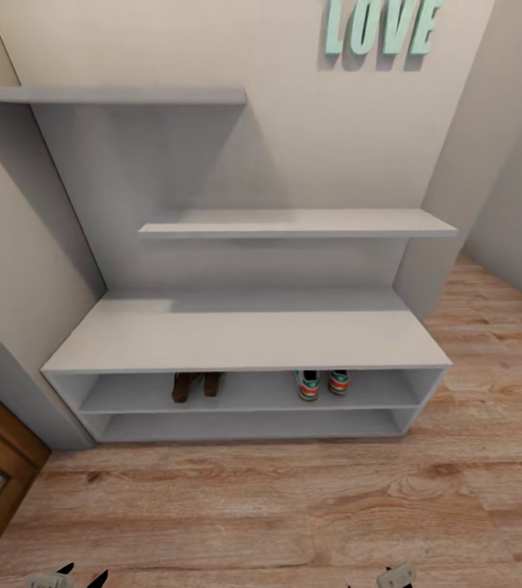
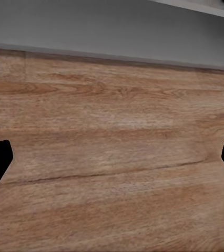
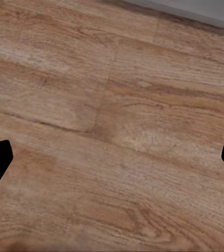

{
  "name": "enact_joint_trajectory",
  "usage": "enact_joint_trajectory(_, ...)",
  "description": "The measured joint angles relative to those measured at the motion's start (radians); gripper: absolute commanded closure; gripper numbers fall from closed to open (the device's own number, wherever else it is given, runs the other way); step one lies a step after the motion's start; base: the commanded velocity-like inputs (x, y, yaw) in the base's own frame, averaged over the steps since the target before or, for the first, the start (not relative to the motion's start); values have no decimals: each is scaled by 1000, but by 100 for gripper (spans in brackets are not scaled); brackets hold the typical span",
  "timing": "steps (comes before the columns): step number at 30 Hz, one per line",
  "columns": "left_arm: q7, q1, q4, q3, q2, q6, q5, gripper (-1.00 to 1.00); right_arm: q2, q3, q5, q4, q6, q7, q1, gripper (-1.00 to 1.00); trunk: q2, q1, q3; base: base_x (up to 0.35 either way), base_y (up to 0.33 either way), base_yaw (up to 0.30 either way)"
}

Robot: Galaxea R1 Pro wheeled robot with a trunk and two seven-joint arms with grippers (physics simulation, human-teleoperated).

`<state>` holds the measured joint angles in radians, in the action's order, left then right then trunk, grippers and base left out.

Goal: Pick up the two gym shoes and the two sandals from the corridor floor and place them onto the hallstand (shoe rack) in the corridor, making sure they are on the rack and not on the floor. Arrange them so the two gym shoes are next to each other and the two sandals are next to each other.

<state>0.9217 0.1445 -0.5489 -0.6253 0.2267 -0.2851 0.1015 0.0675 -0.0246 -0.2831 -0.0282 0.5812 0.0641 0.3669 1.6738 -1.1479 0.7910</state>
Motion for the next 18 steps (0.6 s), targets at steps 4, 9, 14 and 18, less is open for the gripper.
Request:
enact_joint_trajectory(4,0,0,0,0,0,0,0,-100,0,0,0,0,-3,0,-5,-100,-28,15,-13,0,0,0)
enact_joint_trajectory(9,0,0,0,0,0,0,0,-100,0,0,0,0,-5,0,-9,-100,-35,19,-16,0,0,0)
enact_joint_trajectory(14,1,0,0,-1,0,-1,0,-100,0,0,0,-1,-5,0,-11,-100,-35,19,-16,0,0,0)
enact_joint_trajectory(18,1,0,-1,-1,0,-2,-2,-100,0,0,0,0,-6,0,-11,-100,-35,19,-16,0,0,0)
